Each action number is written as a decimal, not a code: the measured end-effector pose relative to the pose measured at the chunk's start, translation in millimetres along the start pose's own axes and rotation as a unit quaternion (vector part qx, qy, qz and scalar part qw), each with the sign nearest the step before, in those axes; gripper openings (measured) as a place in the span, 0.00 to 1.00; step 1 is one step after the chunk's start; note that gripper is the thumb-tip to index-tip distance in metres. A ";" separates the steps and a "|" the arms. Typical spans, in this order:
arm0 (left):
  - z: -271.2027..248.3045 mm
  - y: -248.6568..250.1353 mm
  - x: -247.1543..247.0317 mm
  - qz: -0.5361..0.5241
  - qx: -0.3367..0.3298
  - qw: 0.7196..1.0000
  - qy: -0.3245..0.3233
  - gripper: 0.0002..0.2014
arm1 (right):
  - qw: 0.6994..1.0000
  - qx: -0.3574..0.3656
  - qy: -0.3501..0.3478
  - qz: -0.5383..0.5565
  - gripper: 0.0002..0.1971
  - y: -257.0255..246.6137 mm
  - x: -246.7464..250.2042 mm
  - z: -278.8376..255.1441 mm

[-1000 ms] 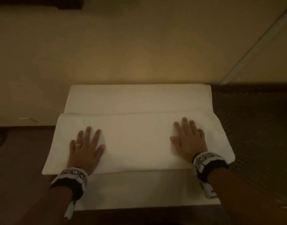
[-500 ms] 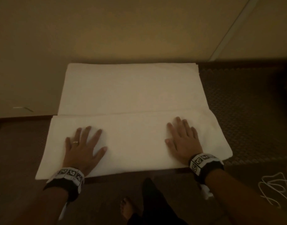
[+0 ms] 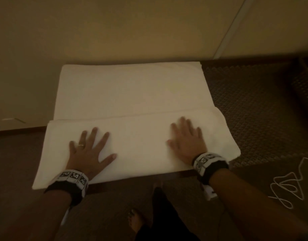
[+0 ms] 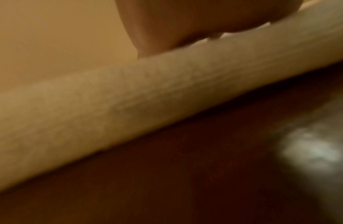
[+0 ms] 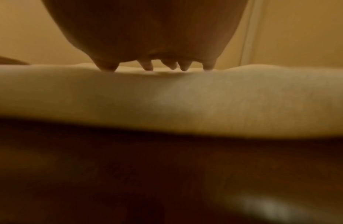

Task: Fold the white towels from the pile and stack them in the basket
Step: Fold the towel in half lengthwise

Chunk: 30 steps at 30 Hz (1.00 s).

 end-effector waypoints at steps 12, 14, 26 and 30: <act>-21.8 20.4 32.0 0.042 0.005 0.999 -0.025 0.42 | 0.997 0.050 0.011 -0.052 0.24 -3.9 23.0 -25.5; -5.7 21.6 44.3 0.048 -0.008 0.999 -0.022 0.43 | 0.998 0.057 -0.001 -0.041 0.19 -1.9 34.9 -5.7; 179.8 2.1 95.8 0.015 0.000 0.999 -0.038 0.23 | 0.994 0.065 -0.020 -0.083 0.18 26.2 95.0 193.0; 243.0 -17.5 114.1 0.048 0.032 0.998 -0.038 0.28 | 0.994 0.047 -0.022 -0.091 0.31 45.6 114.1 254.4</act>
Point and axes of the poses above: each hand's wrist, its own z-axis towards the middle knuckle, its own x-axis out of the back of the hand, y = z × x, the point moved 1 cm from there along z, towards the middle knuckle, and after that the axes turned 2 degrees about -z, right-handed, at the moved point
